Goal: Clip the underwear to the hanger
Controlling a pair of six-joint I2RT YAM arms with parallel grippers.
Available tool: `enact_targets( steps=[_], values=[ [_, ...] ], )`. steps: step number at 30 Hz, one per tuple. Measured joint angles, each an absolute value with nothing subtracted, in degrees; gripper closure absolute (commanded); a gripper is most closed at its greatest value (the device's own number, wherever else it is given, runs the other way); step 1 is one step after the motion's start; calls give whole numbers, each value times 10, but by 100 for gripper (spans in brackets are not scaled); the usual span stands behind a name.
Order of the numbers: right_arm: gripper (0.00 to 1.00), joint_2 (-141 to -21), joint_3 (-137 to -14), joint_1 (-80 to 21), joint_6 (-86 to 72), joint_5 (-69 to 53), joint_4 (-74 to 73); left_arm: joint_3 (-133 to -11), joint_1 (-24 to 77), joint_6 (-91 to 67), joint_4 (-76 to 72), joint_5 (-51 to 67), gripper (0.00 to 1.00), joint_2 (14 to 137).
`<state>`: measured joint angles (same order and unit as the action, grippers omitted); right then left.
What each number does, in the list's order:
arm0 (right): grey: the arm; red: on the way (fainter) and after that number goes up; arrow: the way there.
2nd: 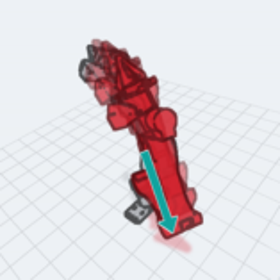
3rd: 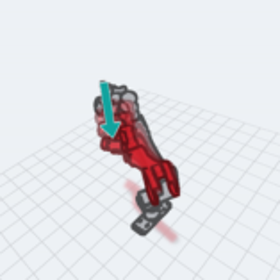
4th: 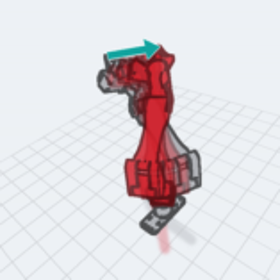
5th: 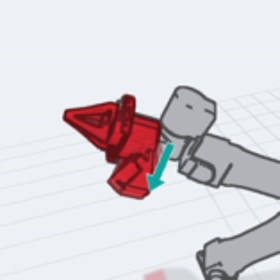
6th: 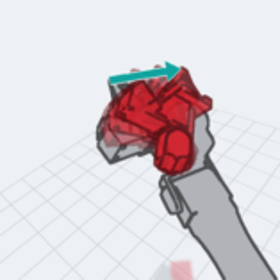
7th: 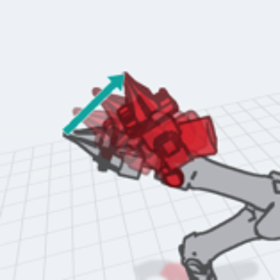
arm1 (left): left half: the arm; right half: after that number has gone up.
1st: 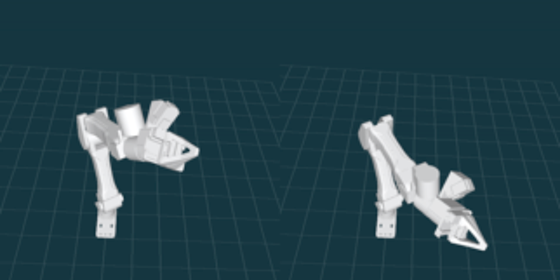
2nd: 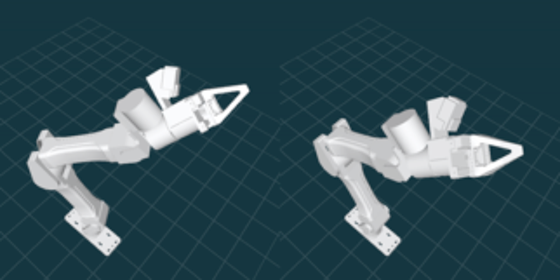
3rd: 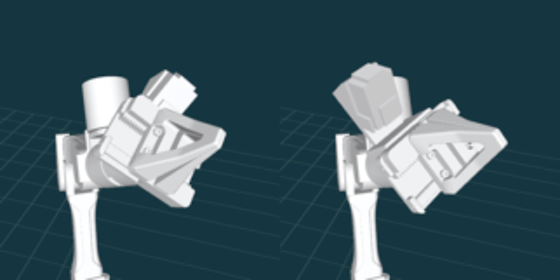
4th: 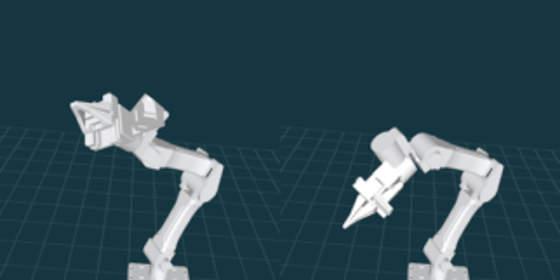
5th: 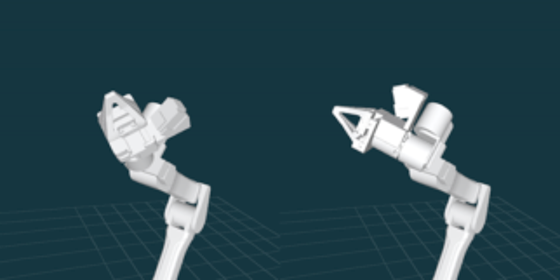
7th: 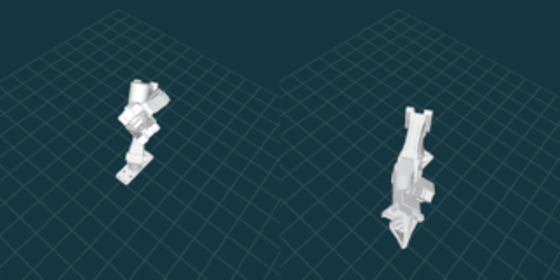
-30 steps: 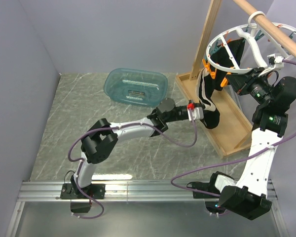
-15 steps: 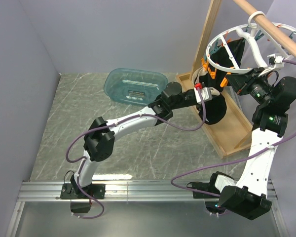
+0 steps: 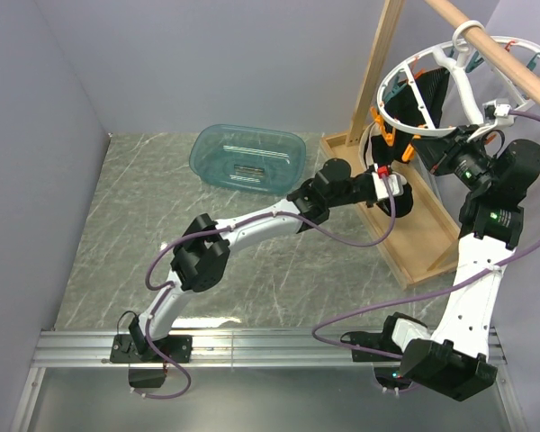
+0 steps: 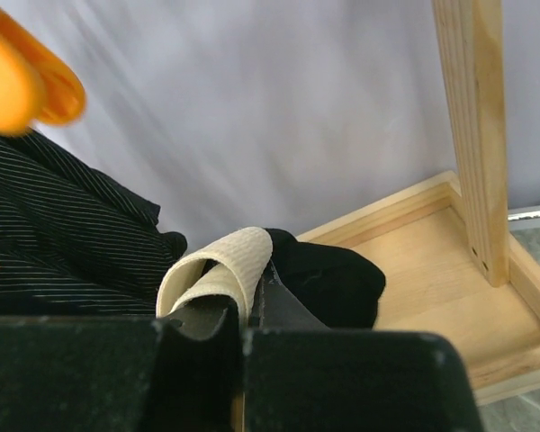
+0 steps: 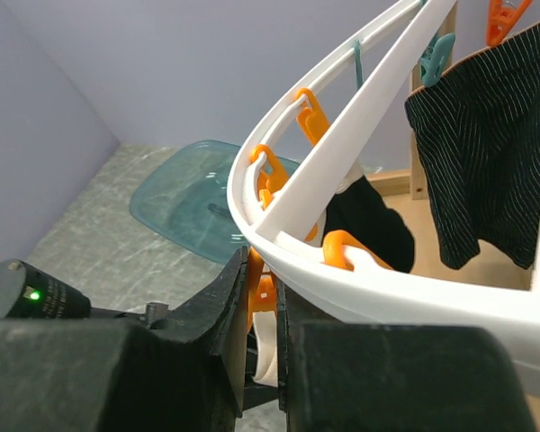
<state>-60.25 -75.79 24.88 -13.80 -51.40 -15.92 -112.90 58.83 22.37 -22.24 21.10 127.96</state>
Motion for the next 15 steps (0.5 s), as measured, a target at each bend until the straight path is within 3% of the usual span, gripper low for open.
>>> enact_targets(
  steps=[15],
  values=[
    [100, -602, -763, 220, -68, -461, -193, -1186, 591, 227, -235, 211, 100, 1293]
  ],
)
